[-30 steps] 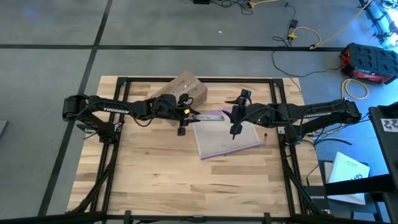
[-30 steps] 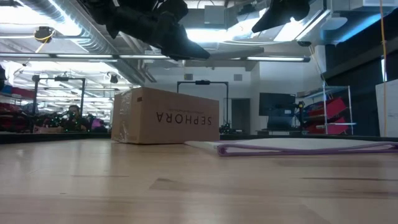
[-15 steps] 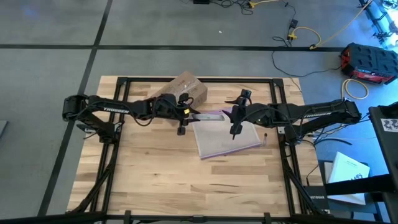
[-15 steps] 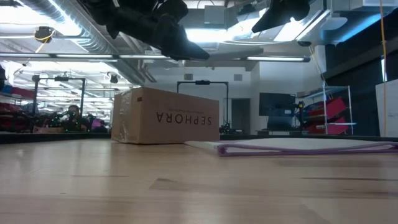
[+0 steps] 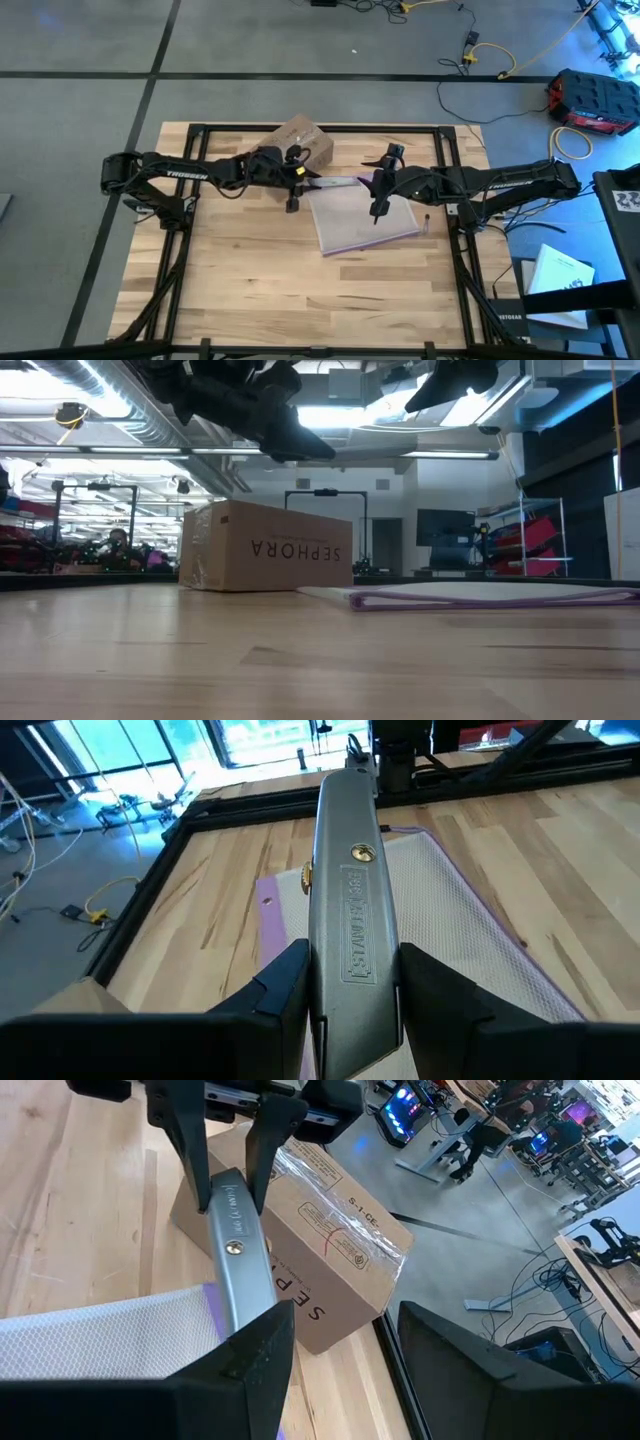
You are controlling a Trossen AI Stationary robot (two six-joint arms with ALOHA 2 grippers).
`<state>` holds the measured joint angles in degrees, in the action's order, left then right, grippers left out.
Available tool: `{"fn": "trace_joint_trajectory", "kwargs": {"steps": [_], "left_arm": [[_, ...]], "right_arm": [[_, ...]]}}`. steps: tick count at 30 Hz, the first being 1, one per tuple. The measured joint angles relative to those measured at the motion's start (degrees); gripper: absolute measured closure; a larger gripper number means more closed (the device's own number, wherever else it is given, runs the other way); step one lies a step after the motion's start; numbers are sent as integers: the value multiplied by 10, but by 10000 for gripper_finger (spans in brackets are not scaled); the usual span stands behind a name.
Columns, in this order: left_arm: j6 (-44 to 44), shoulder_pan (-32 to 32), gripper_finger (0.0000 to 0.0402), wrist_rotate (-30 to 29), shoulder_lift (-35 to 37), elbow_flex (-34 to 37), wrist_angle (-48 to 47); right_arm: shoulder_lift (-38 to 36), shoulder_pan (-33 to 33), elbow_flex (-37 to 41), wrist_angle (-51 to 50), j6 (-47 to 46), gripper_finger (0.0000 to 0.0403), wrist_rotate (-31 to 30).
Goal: Unpack boxes
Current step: Put the cutter on the zip bag
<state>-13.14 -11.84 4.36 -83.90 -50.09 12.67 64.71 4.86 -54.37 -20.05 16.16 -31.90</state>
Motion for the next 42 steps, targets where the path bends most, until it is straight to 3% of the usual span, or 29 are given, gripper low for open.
{"fn": "trace_joint_trajectory", "kwargs": {"steps": [17,22,26,31,37,42], "left_arm": [[51,-10,292,-15,0,0,-1],[80,-7,273,-32,0,0,-2],[83,-5,295,-42,0,0,-2],[94,-5,296,-42,0,0,-4],[127,29,296,-43,-20,-1,-60],[152,86,296,-42,-71,-1,25]], "right_arm": [[0,0,0,0,0,233,0],[0,0,0,0,0,233,0],[0,0,0,0,0,233,0],[0,0,0,0,0,233,0],[0,0,0,0,0,233,0],[0,0,0,0,0,233,0]]}}
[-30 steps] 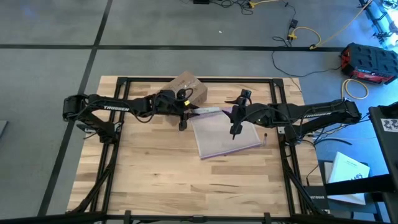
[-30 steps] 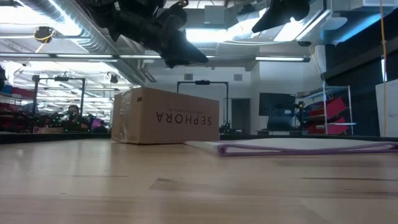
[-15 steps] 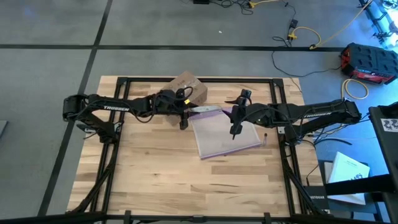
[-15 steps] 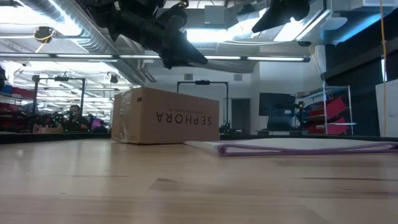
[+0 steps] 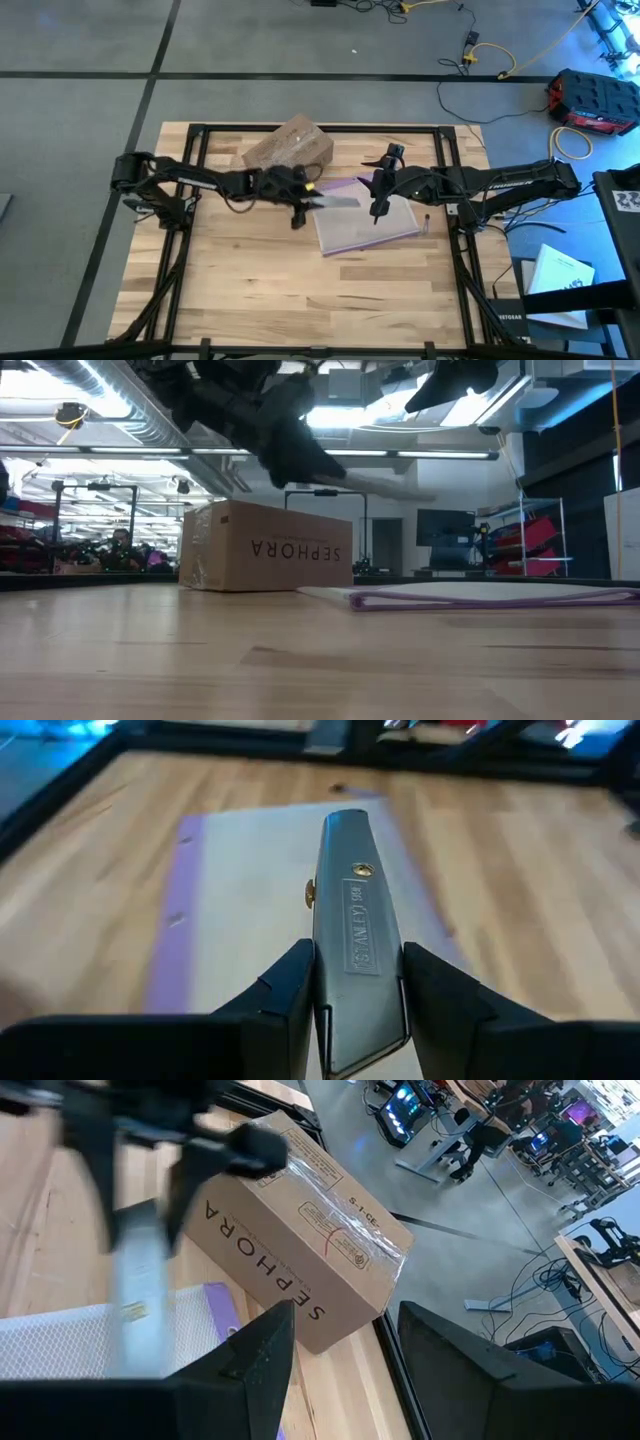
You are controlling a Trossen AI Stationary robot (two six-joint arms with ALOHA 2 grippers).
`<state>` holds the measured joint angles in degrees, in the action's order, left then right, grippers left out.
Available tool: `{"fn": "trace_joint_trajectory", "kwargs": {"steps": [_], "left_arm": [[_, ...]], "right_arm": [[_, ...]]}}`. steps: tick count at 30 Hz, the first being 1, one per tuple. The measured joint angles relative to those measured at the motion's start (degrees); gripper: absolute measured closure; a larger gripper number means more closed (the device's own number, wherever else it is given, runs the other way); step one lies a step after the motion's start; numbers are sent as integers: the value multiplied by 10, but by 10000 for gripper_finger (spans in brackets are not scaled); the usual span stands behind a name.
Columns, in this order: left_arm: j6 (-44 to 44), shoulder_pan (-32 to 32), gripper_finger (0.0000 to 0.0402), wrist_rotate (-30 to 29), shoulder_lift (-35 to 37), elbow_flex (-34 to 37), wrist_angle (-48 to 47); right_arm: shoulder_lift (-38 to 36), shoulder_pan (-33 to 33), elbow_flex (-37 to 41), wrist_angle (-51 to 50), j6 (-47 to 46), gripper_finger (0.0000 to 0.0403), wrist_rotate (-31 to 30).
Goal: Unpack boxes
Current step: Put the cutter on the zip bag, then open the cutter
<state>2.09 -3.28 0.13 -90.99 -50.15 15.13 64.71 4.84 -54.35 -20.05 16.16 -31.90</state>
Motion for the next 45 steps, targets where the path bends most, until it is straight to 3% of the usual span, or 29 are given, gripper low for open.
{"fn": "trace_joint_trajectory", "kwargs": {"steps": [9,14,19,34,45], "left_arm": [[99,62,295,-73,-142,0,103],[143,64,241,-90,-205,0,192],[145,68,206,-90,-216,0,205],[159,115,197,-91,-84,0,166],[113,79,196,-94,53,0,-8]], "right_arm": [[0,0,0,0,0,233,0],[0,0,0,0,0,233,0],[0,0,0,0,0,233,0],[0,0,0,0,0,233,0],[0,0,0,0,0,233,0]]}}
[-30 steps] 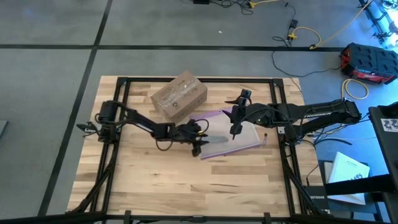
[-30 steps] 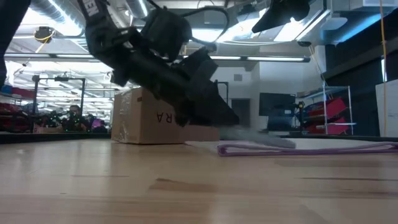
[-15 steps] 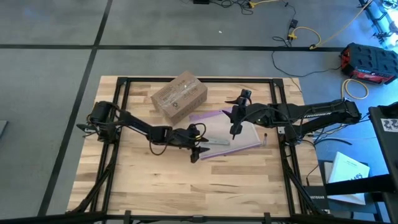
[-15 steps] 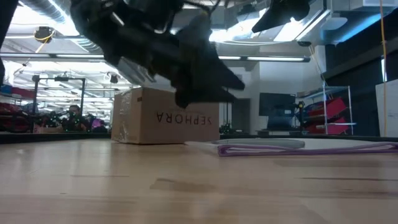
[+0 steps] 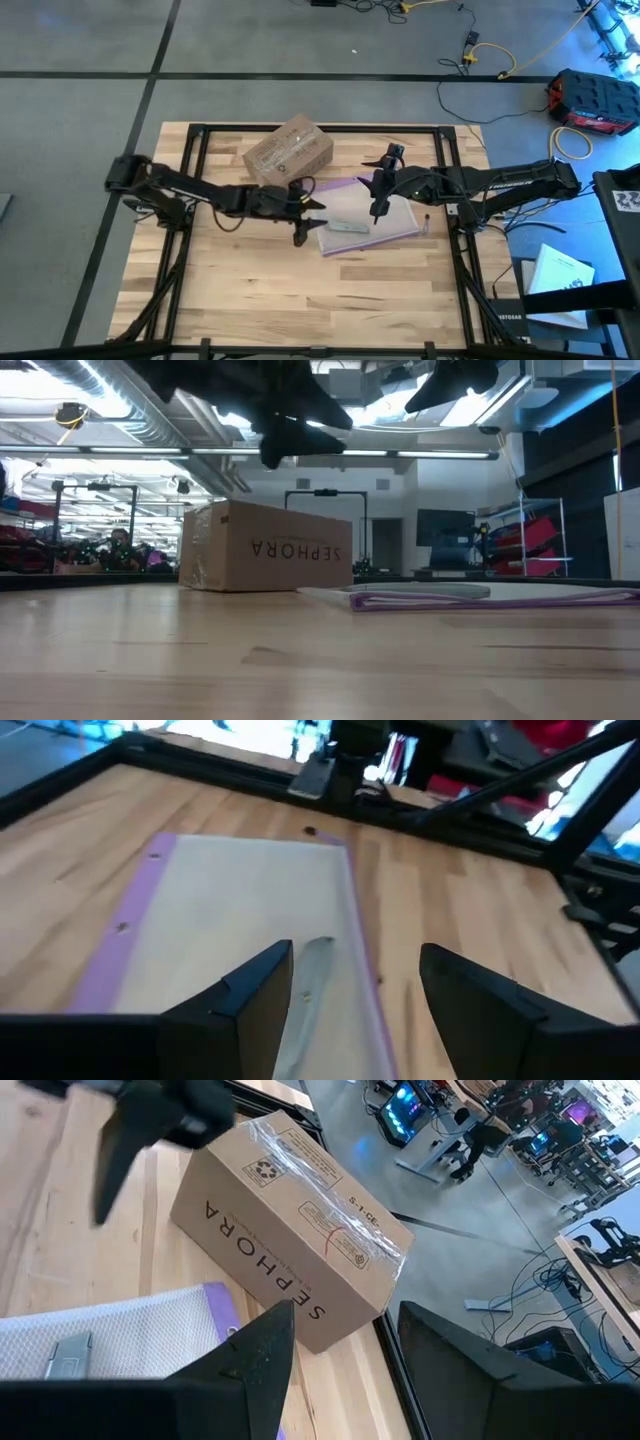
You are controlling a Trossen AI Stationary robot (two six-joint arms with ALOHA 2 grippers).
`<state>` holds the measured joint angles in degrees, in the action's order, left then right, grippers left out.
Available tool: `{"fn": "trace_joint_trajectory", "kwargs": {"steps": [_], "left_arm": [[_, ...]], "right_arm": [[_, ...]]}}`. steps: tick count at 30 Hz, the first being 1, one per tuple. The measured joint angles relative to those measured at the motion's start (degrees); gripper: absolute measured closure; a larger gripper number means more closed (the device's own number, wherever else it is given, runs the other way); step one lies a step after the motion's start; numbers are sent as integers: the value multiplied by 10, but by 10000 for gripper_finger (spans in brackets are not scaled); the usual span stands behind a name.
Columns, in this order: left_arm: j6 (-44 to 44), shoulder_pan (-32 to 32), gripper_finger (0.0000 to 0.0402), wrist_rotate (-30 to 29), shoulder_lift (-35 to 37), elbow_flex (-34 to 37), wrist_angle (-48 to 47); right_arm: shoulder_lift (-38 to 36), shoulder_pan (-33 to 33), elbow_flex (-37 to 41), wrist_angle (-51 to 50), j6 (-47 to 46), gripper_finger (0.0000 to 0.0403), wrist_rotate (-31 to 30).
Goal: Unpack boxes
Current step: Open the cutter
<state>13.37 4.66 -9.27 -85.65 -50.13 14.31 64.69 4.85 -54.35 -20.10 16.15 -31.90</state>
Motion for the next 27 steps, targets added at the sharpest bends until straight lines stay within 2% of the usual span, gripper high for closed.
{"fn": "trace_joint_trajectory", "kwargs": {"steps": [6,12,27], "left_arm": [[-17,-18,196,-10,48,0,-66],[-16,-21,196,-14,60,0,-113],[-2,-19,196,-14,60,0,-103]], "right_arm": [[0,0,0,0,0,233,0],[0,0,0,-1,0,233,0],[0,0,0,-2,0,233,0]]}}
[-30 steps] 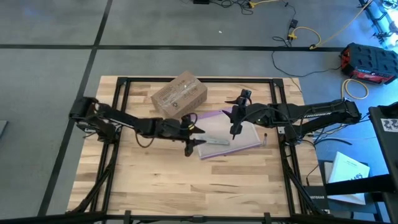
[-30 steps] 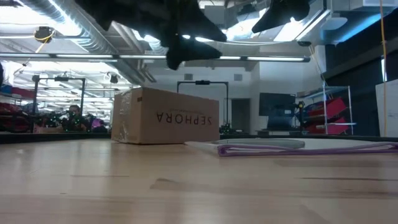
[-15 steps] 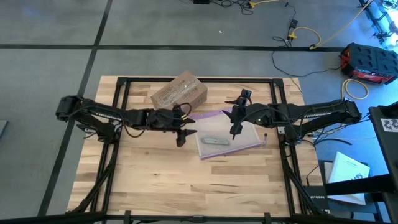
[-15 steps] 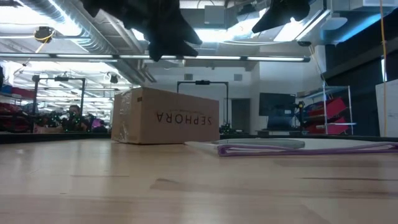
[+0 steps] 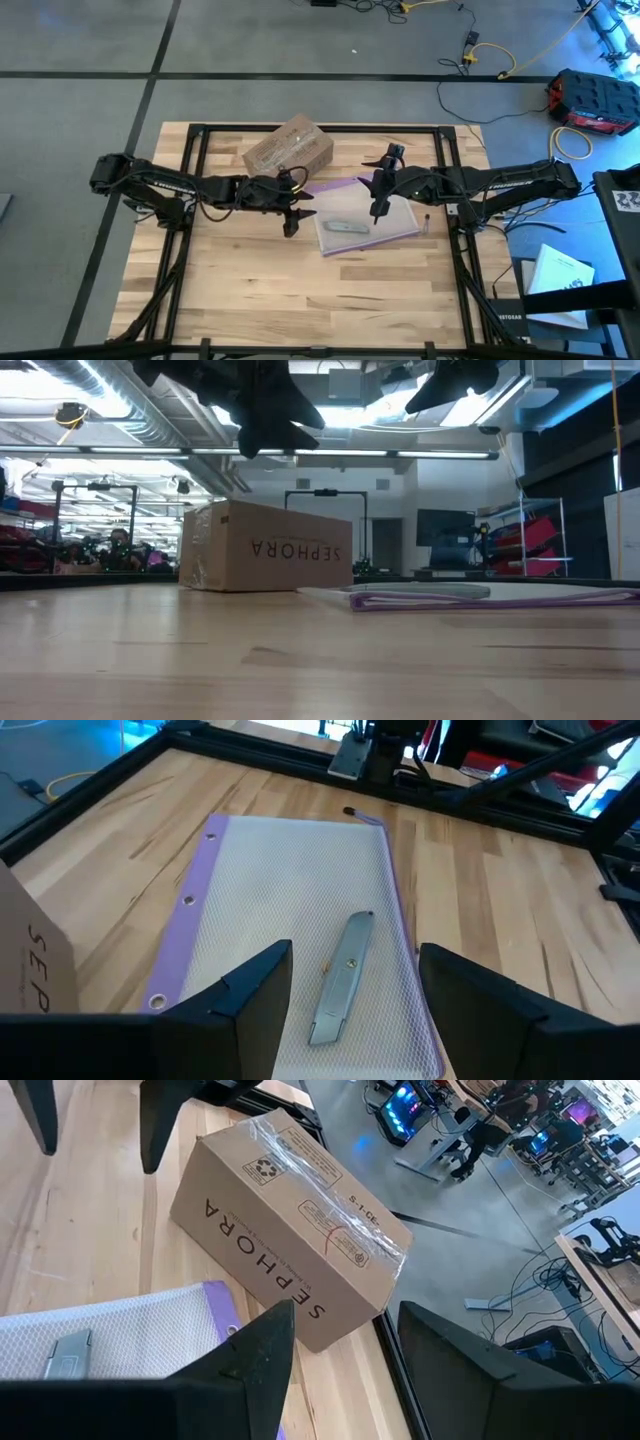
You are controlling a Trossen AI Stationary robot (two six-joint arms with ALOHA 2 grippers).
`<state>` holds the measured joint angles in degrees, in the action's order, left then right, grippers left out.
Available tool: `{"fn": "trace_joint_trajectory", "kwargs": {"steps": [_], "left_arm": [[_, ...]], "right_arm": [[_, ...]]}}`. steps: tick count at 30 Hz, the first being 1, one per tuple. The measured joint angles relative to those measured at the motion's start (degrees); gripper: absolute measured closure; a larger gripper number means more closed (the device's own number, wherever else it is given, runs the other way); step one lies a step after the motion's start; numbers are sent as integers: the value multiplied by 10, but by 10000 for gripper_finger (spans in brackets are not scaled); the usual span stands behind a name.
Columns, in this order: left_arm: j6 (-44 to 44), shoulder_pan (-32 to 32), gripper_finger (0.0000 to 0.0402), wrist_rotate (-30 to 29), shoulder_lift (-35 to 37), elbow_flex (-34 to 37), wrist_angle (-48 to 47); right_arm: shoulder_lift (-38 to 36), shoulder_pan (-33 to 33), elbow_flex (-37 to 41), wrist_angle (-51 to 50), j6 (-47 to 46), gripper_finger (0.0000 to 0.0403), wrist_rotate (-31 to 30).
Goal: Unpack boxes
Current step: Open the cutter
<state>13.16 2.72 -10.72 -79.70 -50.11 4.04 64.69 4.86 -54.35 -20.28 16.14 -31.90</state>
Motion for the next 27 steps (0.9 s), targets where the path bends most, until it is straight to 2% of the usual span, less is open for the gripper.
{"fn": "trace_joint_trajectory", "kwargs": {"steps": [27], "left_arm": [[29,4,196,0,0,0,-2]], "right_arm": [[0,0,0,0,0,233,0]]}}
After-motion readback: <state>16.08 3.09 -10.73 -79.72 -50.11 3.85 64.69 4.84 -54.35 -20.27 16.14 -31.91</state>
